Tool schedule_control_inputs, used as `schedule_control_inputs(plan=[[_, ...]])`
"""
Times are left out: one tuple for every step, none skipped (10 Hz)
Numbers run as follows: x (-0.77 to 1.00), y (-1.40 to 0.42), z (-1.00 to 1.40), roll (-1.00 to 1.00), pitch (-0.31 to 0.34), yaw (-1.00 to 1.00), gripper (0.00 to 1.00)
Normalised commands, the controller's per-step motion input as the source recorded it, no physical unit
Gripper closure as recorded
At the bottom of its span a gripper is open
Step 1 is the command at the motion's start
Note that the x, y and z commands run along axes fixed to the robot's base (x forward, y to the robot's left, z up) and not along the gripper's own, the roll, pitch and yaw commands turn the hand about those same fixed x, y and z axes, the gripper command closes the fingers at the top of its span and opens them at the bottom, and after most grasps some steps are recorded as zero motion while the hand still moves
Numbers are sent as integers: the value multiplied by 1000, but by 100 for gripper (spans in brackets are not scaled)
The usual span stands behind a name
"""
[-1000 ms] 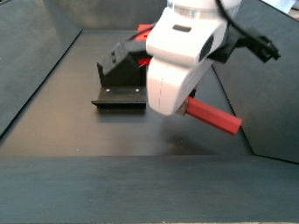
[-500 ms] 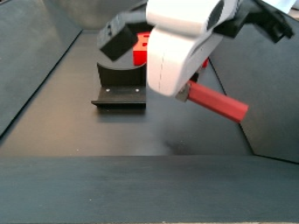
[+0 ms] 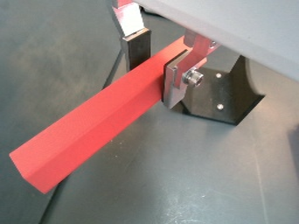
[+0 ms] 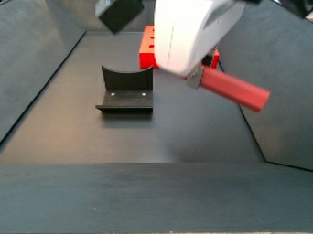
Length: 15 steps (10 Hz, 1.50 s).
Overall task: Pick up the hexagon object. Move up. Place the hexagon object on the fixture. Regrasp the hexagon object. Move to above the board. Insert the hexagon object.
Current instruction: Place the hexagon object on the fixture.
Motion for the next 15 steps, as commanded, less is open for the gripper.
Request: schedule_control_inputs(plan=[[-22,-1,687,89,100,24,100],[-18,-2,602,82,100,25,100],[-10,3,426,74,105,23,100],[-5,4,293,76,115,24,100],[768,-1000,5,147,-35,-1000,100],[774,-1000,-33,147,-34,-1000,100],[836,-1000,-50,154,-37,-1000,100],[916,-1000,-44,163,-40,-1000,100],[1000,-926,-55,176,-39,-1000,100],[1000,-821,-53,182,-38,-1000,100],[822,-383,-41,198,-39,-1000,100],[739,-245,-38,203,-39,-1000,100],[616,-135,-30,205,-33,-1000,100],[451,-65,-25,235,-24,-1000,100],[284,-30,-24,288,-9,-1000,100]])
